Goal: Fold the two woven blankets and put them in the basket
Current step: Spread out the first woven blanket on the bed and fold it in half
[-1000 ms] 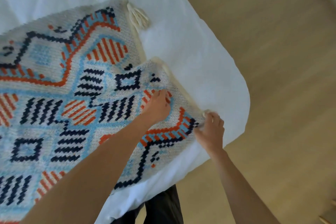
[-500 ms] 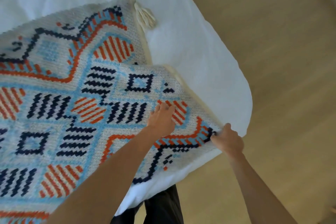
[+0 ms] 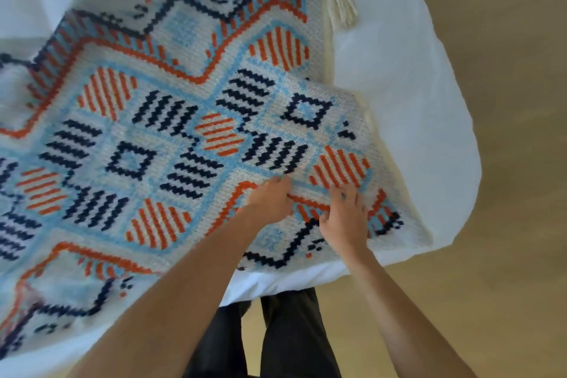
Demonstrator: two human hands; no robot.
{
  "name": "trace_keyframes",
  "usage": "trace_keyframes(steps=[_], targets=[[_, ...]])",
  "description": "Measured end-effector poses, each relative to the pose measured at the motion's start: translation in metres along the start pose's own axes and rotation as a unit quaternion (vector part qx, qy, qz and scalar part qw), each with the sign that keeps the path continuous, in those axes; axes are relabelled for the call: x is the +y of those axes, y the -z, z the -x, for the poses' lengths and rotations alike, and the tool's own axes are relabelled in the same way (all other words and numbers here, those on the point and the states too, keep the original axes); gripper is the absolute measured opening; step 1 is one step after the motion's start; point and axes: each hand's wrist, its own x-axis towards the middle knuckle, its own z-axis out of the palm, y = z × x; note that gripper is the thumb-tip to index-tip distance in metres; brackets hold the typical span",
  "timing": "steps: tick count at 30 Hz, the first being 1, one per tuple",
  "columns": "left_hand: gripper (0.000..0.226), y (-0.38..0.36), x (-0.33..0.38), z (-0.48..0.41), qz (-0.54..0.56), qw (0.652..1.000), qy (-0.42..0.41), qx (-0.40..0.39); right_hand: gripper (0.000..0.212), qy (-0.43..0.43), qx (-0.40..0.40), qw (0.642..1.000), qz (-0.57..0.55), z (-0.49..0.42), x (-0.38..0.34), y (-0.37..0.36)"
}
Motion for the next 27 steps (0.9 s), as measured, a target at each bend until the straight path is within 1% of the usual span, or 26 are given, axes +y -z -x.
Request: trace_keyframes(steps=[4,7,8,10,12,13,15,17,19,20,22,23,25,27], targets=[[0.022,-0.008,-0.059,0.042,0.022,0.999,0.036,0.006,0.030,0.135,-0.029,0.990,0.014,0.028,-0.048,-0.025],[0.015,-0.018,-0.107,0.081,0.050,0.995,0.085,0.010,0.028,0.233,-0.063,0.970,0.001,0.055,-0.086,-0.043],[0.015,-0.021,-0.123,0.095,0.060,0.993,0.101,0.016,0.029,0.259,-0.071,0.963,0.010,0.066,-0.099,-0.048],[0.022,-0.028,-0.151,0.121,0.072,0.990,0.120,0.033,0.039,0.301,-0.073,0.949,0.052,0.087,-0.126,-0.059],[0.027,-0.036,-0.176,0.145,0.072,0.986,0.128,0.072,0.049,0.330,-0.058,0.938,0.087,0.105,-0.149,-0.069],[0.026,-0.039,-0.188,0.156,0.068,0.985,0.124,0.100,0.047,0.347,-0.032,0.933,0.090,0.110,-0.161,-0.074],[0.024,-0.048,-0.213,0.174,0.050,0.981,0.115,0.148,0.031,0.388,0.026,0.918,0.080,0.119,-0.179,-0.088],[0.024,-0.059,-0.238,0.193,0.032,0.979,0.123,0.159,0.023,0.425,0.042,0.901,0.078,0.125,-0.195,-0.102],[0.034,-0.073,-0.264,0.207,-0.025,0.981,0.123,0.145,0.024,0.422,0.039,0.900,0.097,0.130,-0.207,-0.116],[0.043,-0.079,-0.275,0.213,-0.057,0.983,0.119,0.130,0.026,0.400,0.039,0.909,0.111,0.132,-0.212,-0.121],[0.057,-0.088,-0.295,0.219,-0.118,0.979,0.102,0.127,0.031,0.344,0.045,0.927,0.144,0.133,-0.221,-0.130],[0.058,-0.092,-0.302,0.220,-0.134,0.978,0.088,0.134,0.031,0.322,0.046,0.932,0.160,0.134,-0.224,-0.133],[0.049,-0.094,-0.309,0.220,-0.136,0.977,0.070,0.146,0.028,0.296,0.041,0.936,0.187,0.135,-0.232,-0.136],[0.037,-0.090,-0.310,0.222,-0.089,0.983,0.065,0.149,0.022,0.274,0.036,0.938,0.211,0.134,-0.241,-0.136]])
